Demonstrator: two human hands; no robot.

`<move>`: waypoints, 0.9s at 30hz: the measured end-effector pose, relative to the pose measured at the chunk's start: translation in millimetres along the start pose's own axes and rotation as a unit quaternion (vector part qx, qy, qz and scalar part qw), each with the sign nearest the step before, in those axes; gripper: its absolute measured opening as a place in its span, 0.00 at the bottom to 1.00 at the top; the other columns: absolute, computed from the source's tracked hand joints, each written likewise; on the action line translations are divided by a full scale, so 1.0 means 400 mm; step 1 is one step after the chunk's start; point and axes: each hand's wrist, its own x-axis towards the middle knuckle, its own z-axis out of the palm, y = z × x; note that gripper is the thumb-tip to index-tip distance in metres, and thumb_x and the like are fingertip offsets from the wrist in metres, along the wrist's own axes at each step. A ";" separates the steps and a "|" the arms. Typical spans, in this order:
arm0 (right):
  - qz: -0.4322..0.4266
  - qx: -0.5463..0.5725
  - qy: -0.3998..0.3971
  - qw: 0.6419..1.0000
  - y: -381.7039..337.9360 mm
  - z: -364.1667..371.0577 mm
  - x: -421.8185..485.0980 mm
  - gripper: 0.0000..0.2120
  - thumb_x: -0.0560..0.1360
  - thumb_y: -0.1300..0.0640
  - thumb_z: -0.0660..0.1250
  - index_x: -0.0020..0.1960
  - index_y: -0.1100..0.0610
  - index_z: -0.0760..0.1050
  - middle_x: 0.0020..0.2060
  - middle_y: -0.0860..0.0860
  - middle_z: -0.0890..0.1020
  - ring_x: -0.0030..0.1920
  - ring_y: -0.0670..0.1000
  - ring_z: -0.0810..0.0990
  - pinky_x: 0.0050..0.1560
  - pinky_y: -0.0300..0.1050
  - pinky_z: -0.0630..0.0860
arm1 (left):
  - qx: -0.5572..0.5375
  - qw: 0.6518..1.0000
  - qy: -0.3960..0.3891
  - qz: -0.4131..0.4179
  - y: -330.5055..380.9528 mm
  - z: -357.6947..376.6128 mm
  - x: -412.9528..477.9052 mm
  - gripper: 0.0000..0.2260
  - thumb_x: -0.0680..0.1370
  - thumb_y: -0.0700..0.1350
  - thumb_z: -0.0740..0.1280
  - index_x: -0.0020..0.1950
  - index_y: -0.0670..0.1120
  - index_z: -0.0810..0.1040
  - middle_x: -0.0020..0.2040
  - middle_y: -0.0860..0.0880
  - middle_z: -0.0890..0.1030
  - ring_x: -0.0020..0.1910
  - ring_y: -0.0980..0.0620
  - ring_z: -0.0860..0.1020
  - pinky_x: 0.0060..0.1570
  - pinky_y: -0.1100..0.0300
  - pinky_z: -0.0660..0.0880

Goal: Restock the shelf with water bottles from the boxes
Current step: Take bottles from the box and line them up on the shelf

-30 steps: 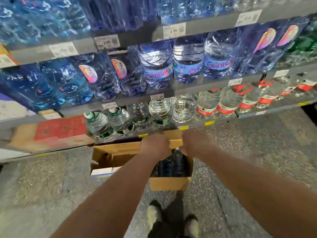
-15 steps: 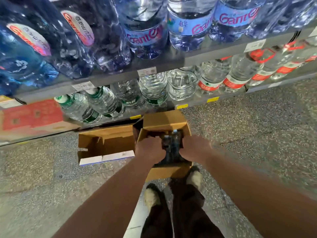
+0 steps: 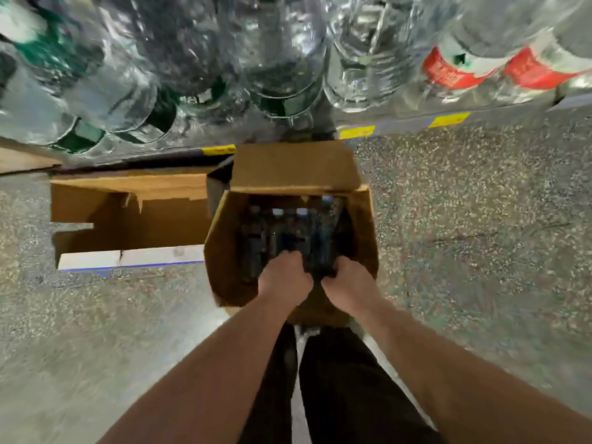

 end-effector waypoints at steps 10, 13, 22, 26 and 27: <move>0.014 0.158 0.077 0.984 0.081 0.243 0.366 0.26 0.77 0.50 0.59 0.73 0.52 0.60 0.68 0.55 0.71 0.66 0.56 0.72 0.66 0.53 0.70 | -0.198 0.979 0.041 -0.007 -0.087 0.278 0.295 0.19 0.80 0.46 0.61 0.69 0.39 0.67 0.64 0.40 0.72 0.60 0.42 0.73 0.61 0.47 0.72; 0.065 0.202 0.074 0.974 0.099 0.275 0.398 0.35 0.77 0.56 0.65 0.77 0.55 0.50 0.73 0.53 0.63 0.71 0.55 0.66 0.71 0.50 0.64 | -0.192 0.980 0.058 -0.018 -0.125 0.284 0.326 0.18 0.79 0.43 0.64 0.67 0.39 0.70 0.61 0.41 0.76 0.59 0.46 0.75 0.59 0.51 0.74; 0.201 0.327 0.038 0.923 0.114 0.256 0.464 0.32 0.70 0.56 0.74 0.71 0.55 0.68 0.65 0.56 0.75 0.62 0.56 0.76 0.62 0.51 0.75 | -0.251 0.963 -0.011 -0.098 -0.104 0.234 0.378 0.14 0.80 0.41 0.59 0.65 0.40 0.69 0.63 0.40 0.74 0.59 0.43 0.74 0.54 0.57 0.71; 0.201 0.339 0.102 0.913 0.121 0.250 0.477 0.41 0.67 0.57 0.76 0.75 0.55 0.60 0.69 0.56 0.71 0.67 0.57 0.72 0.65 0.50 0.72 | -0.351 0.919 -0.072 -0.161 -0.091 0.226 0.444 0.25 0.80 0.50 0.63 0.73 0.41 0.62 0.66 0.41 0.72 0.61 0.43 0.74 0.56 0.54 0.72; 0.179 0.336 0.120 0.917 0.120 0.250 0.479 0.42 0.67 0.56 0.77 0.75 0.54 0.59 0.69 0.55 0.71 0.67 0.56 0.72 0.65 0.49 0.71 | -0.385 0.902 -0.076 -0.178 -0.080 0.230 0.451 0.30 0.79 0.51 0.65 0.75 0.41 0.57 0.70 0.41 0.69 0.65 0.42 0.72 0.61 0.53 0.71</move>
